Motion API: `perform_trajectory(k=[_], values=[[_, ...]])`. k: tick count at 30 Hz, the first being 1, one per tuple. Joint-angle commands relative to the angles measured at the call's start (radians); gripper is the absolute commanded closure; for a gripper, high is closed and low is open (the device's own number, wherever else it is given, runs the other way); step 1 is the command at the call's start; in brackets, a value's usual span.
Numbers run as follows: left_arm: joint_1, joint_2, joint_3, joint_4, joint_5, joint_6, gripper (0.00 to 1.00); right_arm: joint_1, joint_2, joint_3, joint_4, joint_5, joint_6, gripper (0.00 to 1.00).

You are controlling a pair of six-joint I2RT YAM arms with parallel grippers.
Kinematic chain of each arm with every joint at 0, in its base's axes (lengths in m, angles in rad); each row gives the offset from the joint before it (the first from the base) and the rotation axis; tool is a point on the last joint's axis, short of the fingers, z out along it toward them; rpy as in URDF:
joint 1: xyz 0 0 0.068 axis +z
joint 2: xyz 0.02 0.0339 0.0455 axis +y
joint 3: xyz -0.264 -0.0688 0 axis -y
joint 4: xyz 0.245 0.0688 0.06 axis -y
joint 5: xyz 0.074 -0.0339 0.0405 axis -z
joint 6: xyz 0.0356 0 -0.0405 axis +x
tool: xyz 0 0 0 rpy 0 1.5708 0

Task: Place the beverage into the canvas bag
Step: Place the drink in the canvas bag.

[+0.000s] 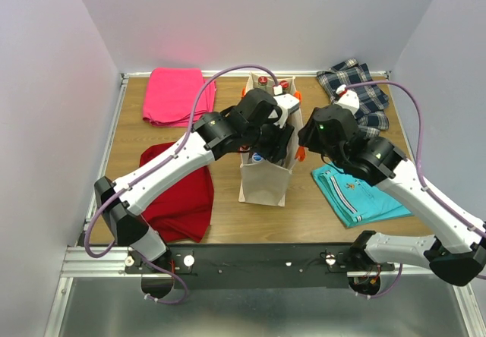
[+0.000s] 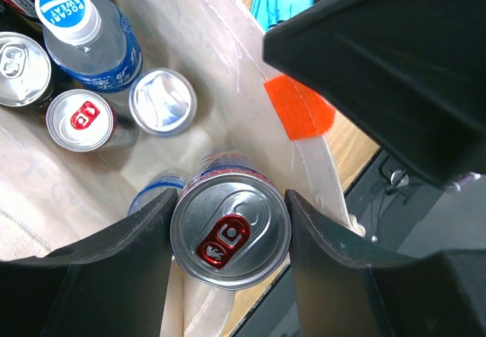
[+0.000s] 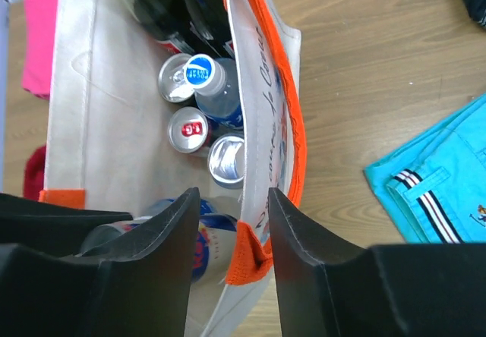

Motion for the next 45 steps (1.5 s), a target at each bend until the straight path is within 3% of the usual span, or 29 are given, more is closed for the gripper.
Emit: perform_trajectory(k=[1,19,45], values=[[-0.005,0.021,0.011,0.058,-0.021,-0.020,1.00,0.003,-0.017,-0.002,0.042,0.029,0.008,0.48],[-0.011,0.048,-0.045,0.055,-0.017,-0.023,1.00,0.001,-0.062,0.042,-0.036,0.184,0.044,0.45],[-0.071,0.087,-0.131,0.042,-0.098,-0.011,1.00,0.003,-0.117,0.016,-0.116,0.238,0.107,0.43]])
